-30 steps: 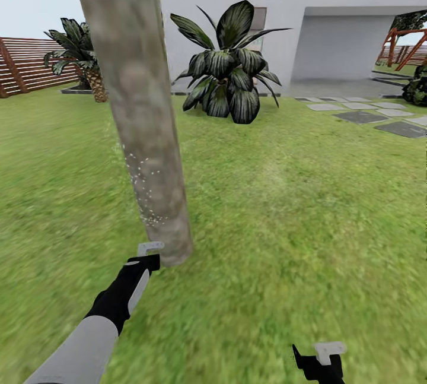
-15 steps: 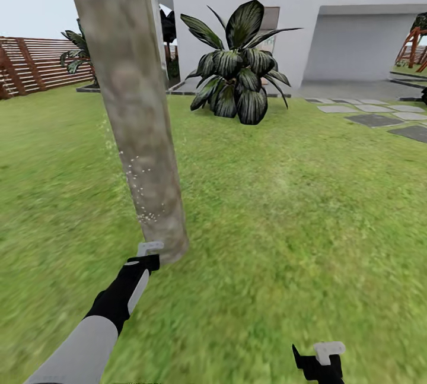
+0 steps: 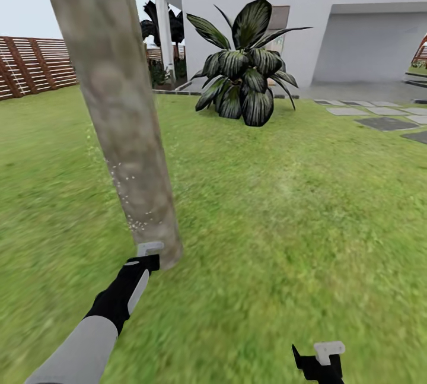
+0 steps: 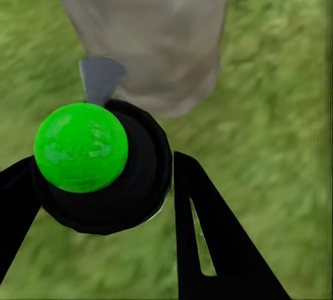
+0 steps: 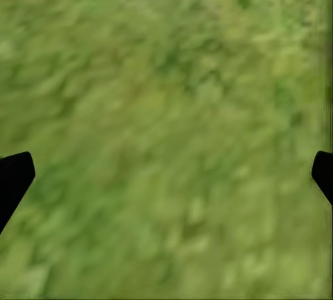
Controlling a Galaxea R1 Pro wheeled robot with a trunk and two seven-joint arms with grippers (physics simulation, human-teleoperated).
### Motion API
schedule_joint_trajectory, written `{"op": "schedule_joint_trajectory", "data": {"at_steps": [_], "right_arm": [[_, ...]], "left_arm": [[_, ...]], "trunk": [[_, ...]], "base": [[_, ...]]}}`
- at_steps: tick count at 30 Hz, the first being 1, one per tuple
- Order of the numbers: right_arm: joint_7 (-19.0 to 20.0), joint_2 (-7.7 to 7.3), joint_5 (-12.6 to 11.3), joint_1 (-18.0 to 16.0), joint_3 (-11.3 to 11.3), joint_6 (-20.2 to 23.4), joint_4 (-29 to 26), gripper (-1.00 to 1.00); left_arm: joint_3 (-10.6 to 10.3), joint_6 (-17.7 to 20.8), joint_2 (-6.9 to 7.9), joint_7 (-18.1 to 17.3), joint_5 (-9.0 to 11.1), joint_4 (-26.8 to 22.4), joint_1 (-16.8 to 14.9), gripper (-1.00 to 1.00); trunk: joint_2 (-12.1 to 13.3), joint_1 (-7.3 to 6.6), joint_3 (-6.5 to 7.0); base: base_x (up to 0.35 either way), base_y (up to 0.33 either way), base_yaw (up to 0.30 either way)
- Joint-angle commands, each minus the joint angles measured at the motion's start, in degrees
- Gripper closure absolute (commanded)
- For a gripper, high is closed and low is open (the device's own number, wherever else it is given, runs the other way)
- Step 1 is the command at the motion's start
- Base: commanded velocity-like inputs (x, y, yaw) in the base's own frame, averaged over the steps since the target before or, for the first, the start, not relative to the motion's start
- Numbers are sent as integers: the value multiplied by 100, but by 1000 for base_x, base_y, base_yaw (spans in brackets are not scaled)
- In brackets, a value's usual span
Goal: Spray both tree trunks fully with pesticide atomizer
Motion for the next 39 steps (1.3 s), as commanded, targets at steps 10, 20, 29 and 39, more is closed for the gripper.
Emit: {"op": "schedule_joint_trajectory", "data": {"at_steps": [10,20,29,39], "right_arm": [[0,23,1,0,0,0,0,-100],[-9,35,5,0,0,0,0,-100],[-9,44,6,0,0,0,2,-100],[-9,44,6,0,0,0,1,-100]], "left_arm": [[0,0,0,-1,-1,0,4,100],[3,-1,0,-9,-2,0,8,100],[5,0,0,-9,-2,0,8,100],[5,-1,0,-9,-2,0,7,100]], "trunk": [[0,0,0],[0,0,0],[0,0,0],[0,0,0]], "base": [[185,-224,198],[35,-265,180],[30,-272,81],[82,-272,274]]}}
